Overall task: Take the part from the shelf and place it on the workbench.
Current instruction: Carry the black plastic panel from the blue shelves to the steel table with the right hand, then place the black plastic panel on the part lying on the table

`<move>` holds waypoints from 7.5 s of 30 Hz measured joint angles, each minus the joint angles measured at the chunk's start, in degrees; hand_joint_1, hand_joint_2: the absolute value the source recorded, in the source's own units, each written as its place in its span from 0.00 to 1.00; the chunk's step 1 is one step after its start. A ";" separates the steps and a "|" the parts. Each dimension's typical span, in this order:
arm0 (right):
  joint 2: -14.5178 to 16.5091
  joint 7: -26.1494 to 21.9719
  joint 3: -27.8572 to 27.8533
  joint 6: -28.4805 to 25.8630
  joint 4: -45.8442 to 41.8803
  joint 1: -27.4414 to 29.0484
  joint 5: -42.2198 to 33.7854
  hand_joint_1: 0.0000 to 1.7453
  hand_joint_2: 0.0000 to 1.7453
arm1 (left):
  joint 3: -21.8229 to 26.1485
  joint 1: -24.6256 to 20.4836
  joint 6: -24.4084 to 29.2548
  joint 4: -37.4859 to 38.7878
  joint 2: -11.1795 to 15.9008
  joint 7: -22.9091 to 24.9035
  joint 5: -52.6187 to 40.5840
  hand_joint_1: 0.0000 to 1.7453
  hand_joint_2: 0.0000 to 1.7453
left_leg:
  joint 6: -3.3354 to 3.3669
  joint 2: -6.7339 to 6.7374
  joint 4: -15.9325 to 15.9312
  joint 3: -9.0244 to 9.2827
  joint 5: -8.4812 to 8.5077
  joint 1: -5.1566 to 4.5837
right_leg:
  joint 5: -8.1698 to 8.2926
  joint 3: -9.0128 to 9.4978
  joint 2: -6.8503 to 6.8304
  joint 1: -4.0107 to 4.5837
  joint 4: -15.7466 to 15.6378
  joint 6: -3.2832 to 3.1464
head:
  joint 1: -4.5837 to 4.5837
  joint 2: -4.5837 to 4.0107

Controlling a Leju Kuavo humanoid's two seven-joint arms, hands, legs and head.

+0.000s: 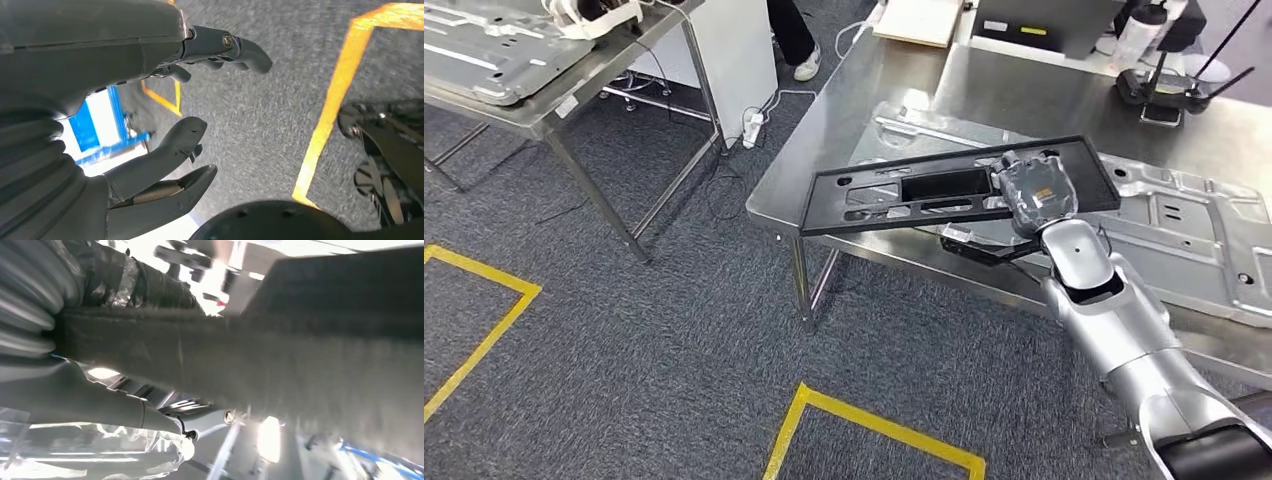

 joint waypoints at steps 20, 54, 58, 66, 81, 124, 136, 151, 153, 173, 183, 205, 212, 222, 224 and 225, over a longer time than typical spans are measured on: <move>-2.67 0.17 -5.92 -1.52 6.47 2.97 -0.82 1.00 1.00 | 0.97 0.30 -0.07 0.01 0.19 0.32 0.25 0.00 1.00 | 2.13 -4.51 -2.76 -0.08 3.24 0.42 | -7.00 -8.09 1.48 -0.85 16.43 3.29 | 0.31 0.00; 4.67 -1.29 -6.46 -7.22 6.02 2.95 1.20 1.00 1.00 | 0.97 -0.16 0.28 0.02 0.33 1.70 -1.35 0.00 1.00 | 0.37 -3.43 -3.61 0.90 2.95 0.00 | -0.55 -0.14 1.15 -0.13 0.81 1.22 | 0.29 0.00; 5.18 -0.85 -6.43 -8.99 4.59 3.81 2.40 1.00 1.00 | 0.97 -0.16 0.26 0.02 0.33 1.72 -1.45 0.00 1.00 | 0.37 -3.43 -3.57 0.87 2.94 0.00 | -0.55 -0.14 1.15 -0.15 0.80 1.22 | 0.29 0.00; 5.49 -0.79 -6.53 -9.45 -0.46 4.54 2.33 1.00 1.00 | 0.97 -0.14 0.28 0.02 0.33 1.72 -1.58 0.00 1.00 | 0.37 -3.43 -3.56 0.88 2.93 -0.03 | -0.55 -0.15 1.17 -0.15 0.79 1.23 | 0.28 0.01; 5.49 -1.36 -6.64 -7.73 -3.14 4.96 1.92 1.00 1.00 | 0.97 -0.15 0.26 0.02 0.33 1.67 -1.58 0.00 1.00 | 0.36 -3.43 -3.56 0.88 2.93 -0.03 | -0.55 -0.15 1.17 -0.15 0.79 1.23 | 0.29 0.00; 5.54 -1.76 -6.62 -7.44 -4.08 6.48 1.90 1.00 1.00 | 1.05 -0.17 0.48 0.02 0.15 1.10 -1.34 0.00 1.00 | 3.41 -3.60 -5.34 0.89 4.51 -0.82 | -7.28 -0.75 1.89 0.55 8.35 1.05 | 0.19 0.01; 5.19 -1.51 -6.96 -6.47 -2.94 7.18 1.42 1.00 1.00 | 1.37 -0.33 0.55 0.02 -0.16 1.27 -1.24 0.00 1.00 | -0.49 -3.41 -3.53 3.61 -0.18 0.32 | -1.00 -1.21 1.13 -0.88 2.06 0.79 | 0.16 0.01; 4.99 -1.17 -7.63 -6.25 -0.04 7.20 0.74 1.00 1.00 | 1.62 -0.18 0.80 0.02 -0.05 1.46 -1.12 0.00 1.00 | 1.88 -3.77 -2.36 -2.30 4.89 -0.70 | -5.14 3.97 2.04 -0.10 1.01 0.45 | 0.03 0.01; 4.93 -1.17 -7.70 -6.24 0.16 7.10 0.67 1.00 1.00 | 1.71 -0.15 0.82 0.02 -0.09 1.46 -1.13 0.00 1.00 | 2.04 -3.73 -3.69 -1.28 4.86 -0.37 | -5.82 3.79 1.80 -0.13 1.87 1.00 | 0.05 0.01; 5.35 -1.99 -8.96 -7.20 11.22 7.07 -2.07 0.00 0.00 | 3.75 -0.50 -1.14 0.02 -0.26 1.59 1.65 0.00 0.50 | 0.99 -3.87 -4.11 3.82 0.31 -0.31 | -0.96 -1.14 1.43 -0.48 2.01 0.09 | 0.06 0.00; 7.00 -3.62 -8.95 -6.95 14.70 7.18 -4.11 0.00 0.00 | 5.08 -0.49 -0.93 0.02 -0.43 1.90 2.50 0.00 0.00 | 0.12 -3.72 -4.34 4.37 0.05 -0.14 | -1.12 -0.32 1.43 -0.31 2.04 -0.13 | 0.07 0.00; 10.91 -5.14 0.25 -2.09 -9.15 10.64 -5.09 0.00 0.00 | 6.38 -0.42 -0.78 0.02 -0.68 2.22 2.82 0.00 0.00 | 0.13 -3.73 -3.98 4.24 0.03 -0.32 | -1.01 -0.25 1.36 -0.51 1.94 0.07 | 0.07 0.00; 11.96 -5.64 3.96 -2.13 -14.44 11.75 -4.49 0.00 0.00 | 6.55 -0.42 -0.74 0.02 -0.68 2.21 2.67 0.00 0.00 | 0.97 -3.77 -3.86 4.04 0.39 -0.55 | -0.39 -0.14 1.38 -0.74 1.51 1.02 | 0.06 -0.01; 12.05 -5.62 5.00 -1.52 -15.14 12.61 -4.57 0.00 0.00 | 6.54 -0.45 -0.74 0.02 -1.07 2.40 2.26 0.00 0.00 | 1.89 -3.28 -4.06 2.68 2.38 0.20 | -4.58 -2.14 1.19 -1.36 9.88 2.46 | 0.09 0.00; 12.06 -5.58 5.05 -1.52 -15.09 12.60 -4.67 0.00 0.00 | 6.55 -0.46 -0.74 0.02 -1.10 2.40 2.22 0.00 0.00 | 1.23 -3.34 -3.11 1.90 2.07 0.17 | -2.99 0.90 1.18 -1.24 4.26 2.17 | 0.08 0.00; 12.06 -5.56 5.08 -1.52 -15.06 12.63 -4.71 0.00 0.00 | 6.55 -0.47 -0.74 0.02 -1.11 2.39 2.21 0.00 0.00 | 0.88 -3.35 -2.76 1.62 2.01 0.11 | -3.00 1.42 1.21 -1.09 3.04 1.86 | 0.07 0.00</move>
